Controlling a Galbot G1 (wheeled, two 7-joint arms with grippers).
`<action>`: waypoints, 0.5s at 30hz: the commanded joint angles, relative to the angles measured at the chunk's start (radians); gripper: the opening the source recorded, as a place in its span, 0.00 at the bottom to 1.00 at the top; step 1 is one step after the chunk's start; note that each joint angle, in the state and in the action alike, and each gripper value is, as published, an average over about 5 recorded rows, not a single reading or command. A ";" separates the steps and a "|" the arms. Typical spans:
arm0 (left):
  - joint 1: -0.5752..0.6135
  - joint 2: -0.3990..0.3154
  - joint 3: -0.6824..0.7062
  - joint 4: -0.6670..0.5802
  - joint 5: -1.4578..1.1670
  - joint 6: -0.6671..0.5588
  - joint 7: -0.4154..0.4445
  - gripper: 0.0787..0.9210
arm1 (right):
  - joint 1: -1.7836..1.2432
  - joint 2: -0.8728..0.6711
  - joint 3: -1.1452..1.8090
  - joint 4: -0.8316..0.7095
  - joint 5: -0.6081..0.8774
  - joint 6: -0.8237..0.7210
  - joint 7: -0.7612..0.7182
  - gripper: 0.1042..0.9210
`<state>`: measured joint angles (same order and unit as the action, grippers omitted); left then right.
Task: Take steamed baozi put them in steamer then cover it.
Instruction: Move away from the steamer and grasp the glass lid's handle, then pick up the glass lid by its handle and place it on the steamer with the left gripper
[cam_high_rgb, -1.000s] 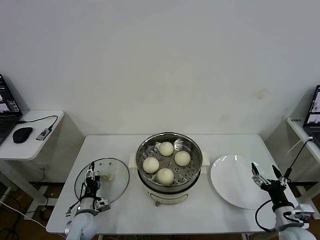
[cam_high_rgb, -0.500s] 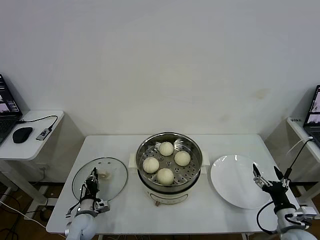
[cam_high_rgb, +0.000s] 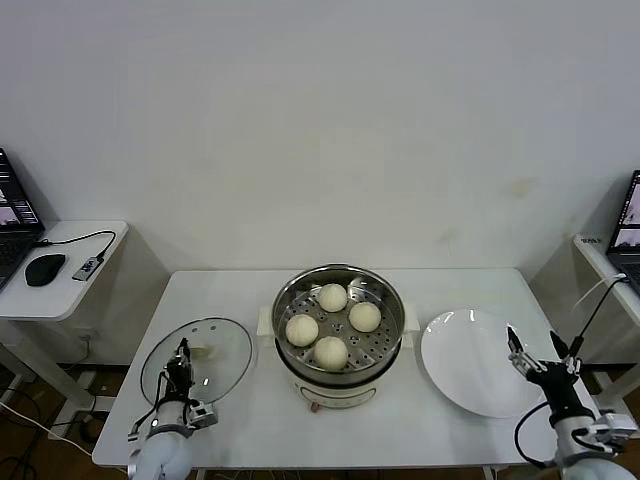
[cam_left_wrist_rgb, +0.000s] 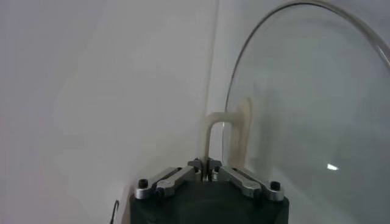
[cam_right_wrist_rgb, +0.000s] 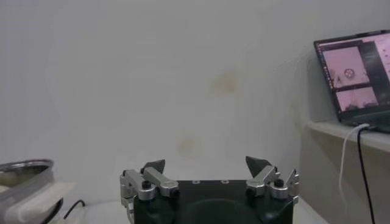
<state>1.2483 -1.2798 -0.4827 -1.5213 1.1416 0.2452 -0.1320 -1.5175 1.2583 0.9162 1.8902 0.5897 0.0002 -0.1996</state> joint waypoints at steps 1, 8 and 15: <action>0.167 0.006 -0.023 -0.310 0.020 0.166 0.054 0.06 | 0.009 0.001 0.004 0.010 0.007 -0.005 0.001 0.88; 0.194 0.008 -0.007 -0.381 0.145 0.361 0.010 0.06 | 0.019 0.012 -0.002 0.029 0.008 -0.007 0.002 0.88; 0.192 -0.043 -0.001 -0.513 0.267 0.452 0.126 0.06 | 0.014 0.021 0.001 0.033 0.005 -0.003 0.001 0.88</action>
<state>1.3930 -1.2842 -0.4872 -1.8298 1.2534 0.5145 -0.0958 -1.5038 1.2760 0.9155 1.9181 0.5946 -0.0043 -0.1983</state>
